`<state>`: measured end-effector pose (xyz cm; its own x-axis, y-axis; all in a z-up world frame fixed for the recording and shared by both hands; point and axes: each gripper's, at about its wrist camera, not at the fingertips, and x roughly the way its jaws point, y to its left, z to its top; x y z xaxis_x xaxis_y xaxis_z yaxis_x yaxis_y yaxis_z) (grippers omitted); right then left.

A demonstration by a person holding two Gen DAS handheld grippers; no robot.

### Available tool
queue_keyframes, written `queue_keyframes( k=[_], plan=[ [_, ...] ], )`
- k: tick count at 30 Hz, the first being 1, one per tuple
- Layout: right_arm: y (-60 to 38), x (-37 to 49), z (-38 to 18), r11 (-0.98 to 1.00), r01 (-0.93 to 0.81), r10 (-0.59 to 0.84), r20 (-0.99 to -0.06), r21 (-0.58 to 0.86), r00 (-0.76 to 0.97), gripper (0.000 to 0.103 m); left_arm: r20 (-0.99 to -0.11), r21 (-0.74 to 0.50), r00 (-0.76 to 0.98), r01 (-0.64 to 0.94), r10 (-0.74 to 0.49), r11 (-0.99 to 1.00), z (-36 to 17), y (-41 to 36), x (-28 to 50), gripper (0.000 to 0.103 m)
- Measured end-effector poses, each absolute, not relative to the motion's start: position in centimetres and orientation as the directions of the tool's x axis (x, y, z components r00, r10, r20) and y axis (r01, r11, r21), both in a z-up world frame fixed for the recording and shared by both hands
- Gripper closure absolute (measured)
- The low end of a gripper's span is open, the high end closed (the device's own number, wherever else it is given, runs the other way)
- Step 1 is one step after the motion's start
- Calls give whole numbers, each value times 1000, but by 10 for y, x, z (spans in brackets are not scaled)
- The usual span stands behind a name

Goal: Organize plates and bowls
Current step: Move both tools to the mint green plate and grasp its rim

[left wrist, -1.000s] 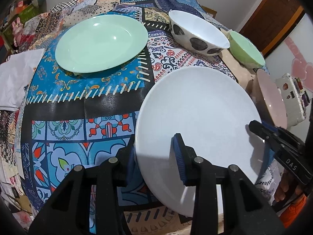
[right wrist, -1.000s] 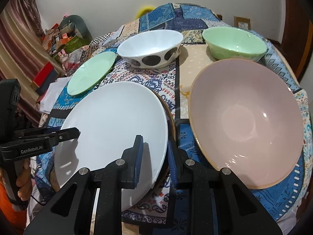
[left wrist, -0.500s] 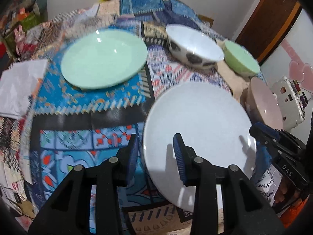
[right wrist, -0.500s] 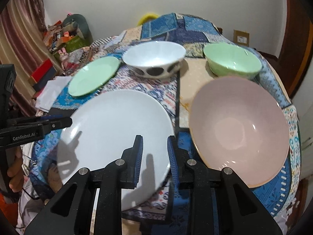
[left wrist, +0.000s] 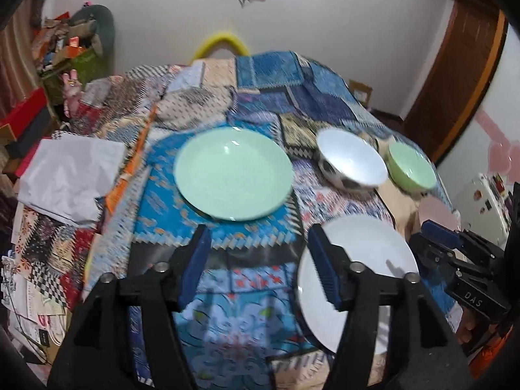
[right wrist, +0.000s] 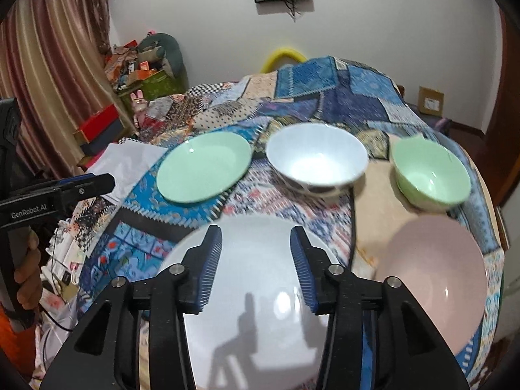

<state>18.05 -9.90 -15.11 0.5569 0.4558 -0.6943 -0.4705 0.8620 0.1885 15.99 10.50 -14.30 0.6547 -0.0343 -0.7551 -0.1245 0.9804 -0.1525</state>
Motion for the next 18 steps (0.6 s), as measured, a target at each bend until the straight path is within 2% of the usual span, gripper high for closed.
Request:
queue_keyframes(
  k=[3, 9, 18],
  plan=[
    [-84, 192, -150, 853, -489, 465, -695, 184, 549, 57, -751, -146, 660, -171, 3, 974, -140, 126, 166, 32],
    [-65, 212, -159, 834, -512, 483, -718, 205, 500, 56, -772, -151, 634, -249, 44, 957, -147, 165, 184, 32],
    [-33, 247, -183, 823, -521, 477, -773, 226, 418, 56, -799, -102, 597, -253, 71, 962, -173, 194, 219, 32]
  ],
)
